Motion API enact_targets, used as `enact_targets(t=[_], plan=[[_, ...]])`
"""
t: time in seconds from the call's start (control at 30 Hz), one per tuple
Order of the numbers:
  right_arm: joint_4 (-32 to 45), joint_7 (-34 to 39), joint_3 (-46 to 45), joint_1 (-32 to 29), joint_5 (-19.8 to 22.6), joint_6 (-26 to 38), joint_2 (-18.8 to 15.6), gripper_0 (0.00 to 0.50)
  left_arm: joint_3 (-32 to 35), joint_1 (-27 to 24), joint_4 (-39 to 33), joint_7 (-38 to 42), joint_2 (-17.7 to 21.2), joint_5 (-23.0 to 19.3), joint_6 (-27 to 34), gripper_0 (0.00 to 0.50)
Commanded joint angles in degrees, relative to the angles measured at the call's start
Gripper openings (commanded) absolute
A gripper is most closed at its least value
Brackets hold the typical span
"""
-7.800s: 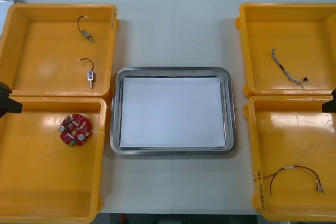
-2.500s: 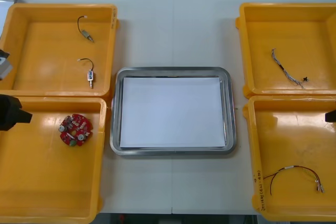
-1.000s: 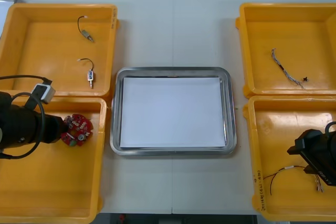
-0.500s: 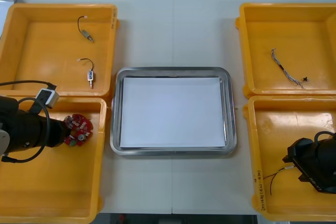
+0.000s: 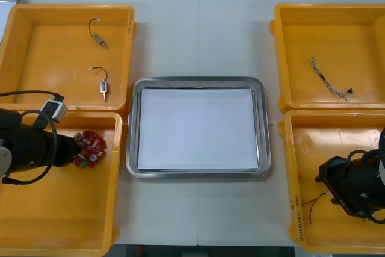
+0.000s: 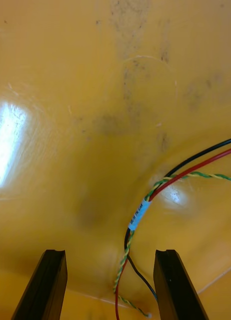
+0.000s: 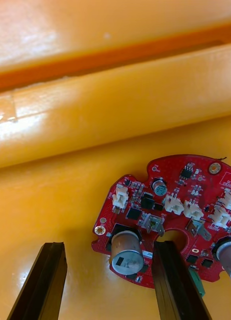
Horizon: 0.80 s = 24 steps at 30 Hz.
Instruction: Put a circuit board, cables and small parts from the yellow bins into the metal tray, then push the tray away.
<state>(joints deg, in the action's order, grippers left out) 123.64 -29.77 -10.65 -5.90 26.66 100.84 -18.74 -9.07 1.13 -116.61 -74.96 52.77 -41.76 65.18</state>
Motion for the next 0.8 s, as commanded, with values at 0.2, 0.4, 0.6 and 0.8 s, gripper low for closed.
enact_targets(t=[0.2, 0.4, 0.6, 0.8], plan=[[0.29, 1.64, 2.82, -4.47, -1.61, -5.56, 1.52, 0.500, -2.97, -2.98, 0.16, 3.33, -0.57, 2.29, -1.02, 0.500], [0.29, 1.64, 2.91, -5.35, -1.87, -6.88, 2.40, 0.500, -3.05, -2.89, 0.16, 3.42, -0.57, 2.12, -1.02, 0.393], [0.29, 1.55, 3.17, -6.23, -2.66, -8.82, 2.75, 0.500, -3.05, -2.89, 0.16, 3.33, -0.57, 1.68, -0.93, 0.000], [-0.15, 1.03, 3.17, -7.02, -3.19, -10.49, 2.75, 0.500, -2.70, -2.98, 0.07, 3.33, -0.39, 1.24, -0.85, 0.000]])
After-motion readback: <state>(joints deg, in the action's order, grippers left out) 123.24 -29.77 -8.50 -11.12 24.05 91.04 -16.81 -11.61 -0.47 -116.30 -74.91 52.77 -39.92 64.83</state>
